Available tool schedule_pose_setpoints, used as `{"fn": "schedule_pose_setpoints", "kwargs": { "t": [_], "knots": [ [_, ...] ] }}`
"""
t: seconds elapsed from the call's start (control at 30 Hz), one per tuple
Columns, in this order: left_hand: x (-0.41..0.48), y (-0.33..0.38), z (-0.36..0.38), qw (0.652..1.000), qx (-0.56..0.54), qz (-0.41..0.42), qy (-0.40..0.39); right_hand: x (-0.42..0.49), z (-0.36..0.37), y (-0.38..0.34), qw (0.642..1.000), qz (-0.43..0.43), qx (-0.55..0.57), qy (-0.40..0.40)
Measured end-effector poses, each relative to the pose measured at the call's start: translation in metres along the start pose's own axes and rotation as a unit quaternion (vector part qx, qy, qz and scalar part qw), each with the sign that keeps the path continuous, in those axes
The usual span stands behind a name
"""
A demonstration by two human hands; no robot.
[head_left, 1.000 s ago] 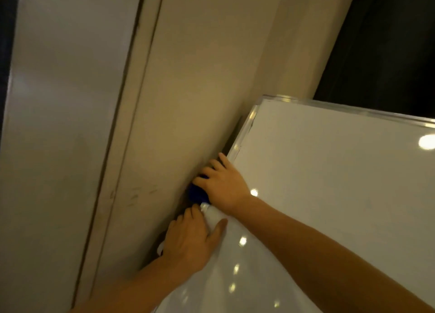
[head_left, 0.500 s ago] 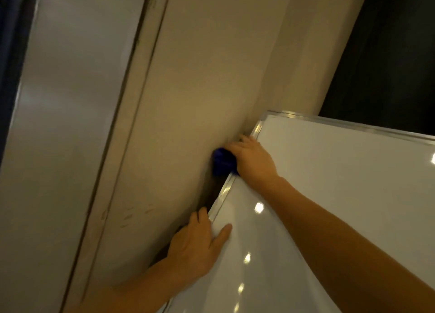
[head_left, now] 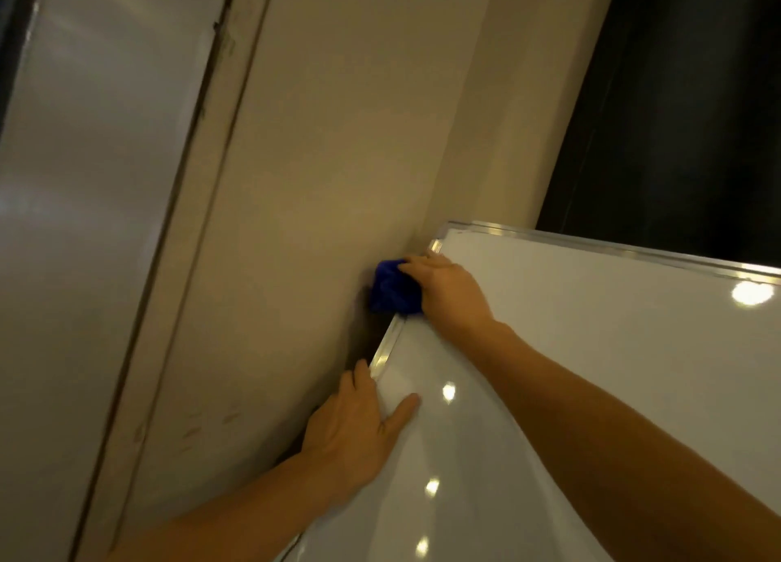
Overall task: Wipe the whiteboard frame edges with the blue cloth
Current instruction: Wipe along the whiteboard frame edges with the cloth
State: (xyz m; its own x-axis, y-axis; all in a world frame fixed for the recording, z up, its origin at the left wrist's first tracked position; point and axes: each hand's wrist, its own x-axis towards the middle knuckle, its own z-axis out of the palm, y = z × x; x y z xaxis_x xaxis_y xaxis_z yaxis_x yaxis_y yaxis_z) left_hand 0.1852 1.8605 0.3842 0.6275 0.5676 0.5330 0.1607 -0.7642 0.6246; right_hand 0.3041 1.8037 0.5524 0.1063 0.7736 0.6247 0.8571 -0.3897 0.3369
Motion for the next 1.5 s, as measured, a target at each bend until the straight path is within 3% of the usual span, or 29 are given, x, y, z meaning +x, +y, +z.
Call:
{"fn": "schedule_pose_setpoints", "kwargs": {
  "t": [0.1, 0.23, 0.33, 0.4, 0.53, 0.7, 0.77, 0.93, 1.1, 1.2, 1.37, 1.5],
  "knots": [
    [0.019, 0.019, -0.001, 0.999, 0.037, 0.024, 0.011, 0.013, -0.025, 0.036, 0.998, 0.032, -0.017, 0.041],
    [0.047, 0.037, 0.001, 0.994, 0.08, 0.035, 0.066, -0.005, 0.002, 0.009, 0.988, -0.093, -0.117, -0.032],
    [0.06, 0.048, 0.009, 0.994, 0.066, 0.022, 0.084, -0.002, 0.007, 0.016, 0.975, -0.124, -0.167, -0.079],
    [0.065, 0.05, 0.011, 0.996, 0.046, 0.014, 0.075, 0.021, -0.006, 0.035, 0.967, -0.108, -0.221, -0.071],
    [0.078, 0.061, 0.006, 0.999, 0.003, 0.006, 0.035, 0.055, -0.018, 0.053, 0.975, -0.022, -0.214, -0.061],
    [0.092, 0.065, 0.0, 0.994, 0.062, 0.085, 0.041, 0.061, -0.006, 0.055, 0.957, -0.159, -0.241, -0.031],
    [0.097, 0.065, -0.006, 0.988, 0.101, 0.112, 0.031, 0.07, -0.021, 0.07, 0.963, -0.132, -0.233, -0.039],
    [0.11, 0.062, -0.016, 0.973, 0.151, 0.173, -0.019, 0.063, -0.061, 0.119, 0.978, 0.058, -0.201, -0.014],
    [0.128, 0.071, -0.02, 0.963, 0.159, 0.218, 0.009, 0.021, -0.059, 0.117, 0.977, 0.049, -0.204, -0.041],
    [0.135, 0.091, -0.016, 0.951, 0.173, 0.255, 0.036, -0.005, -0.082, 0.135, 0.962, 0.121, -0.237, -0.058],
    [0.14, 0.138, -0.003, 0.933, 0.135, 0.333, 0.014, -0.05, -0.123, 0.154, 0.933, 0.21, -0.279, -0.083],
    [0.142, 0.173, 0.004, 0.923, 0.13, 0.362, 0.017, -0.049, -0.114, 0.135, 0.953, 0.159, -0.247, -0.07]
  ]
}}
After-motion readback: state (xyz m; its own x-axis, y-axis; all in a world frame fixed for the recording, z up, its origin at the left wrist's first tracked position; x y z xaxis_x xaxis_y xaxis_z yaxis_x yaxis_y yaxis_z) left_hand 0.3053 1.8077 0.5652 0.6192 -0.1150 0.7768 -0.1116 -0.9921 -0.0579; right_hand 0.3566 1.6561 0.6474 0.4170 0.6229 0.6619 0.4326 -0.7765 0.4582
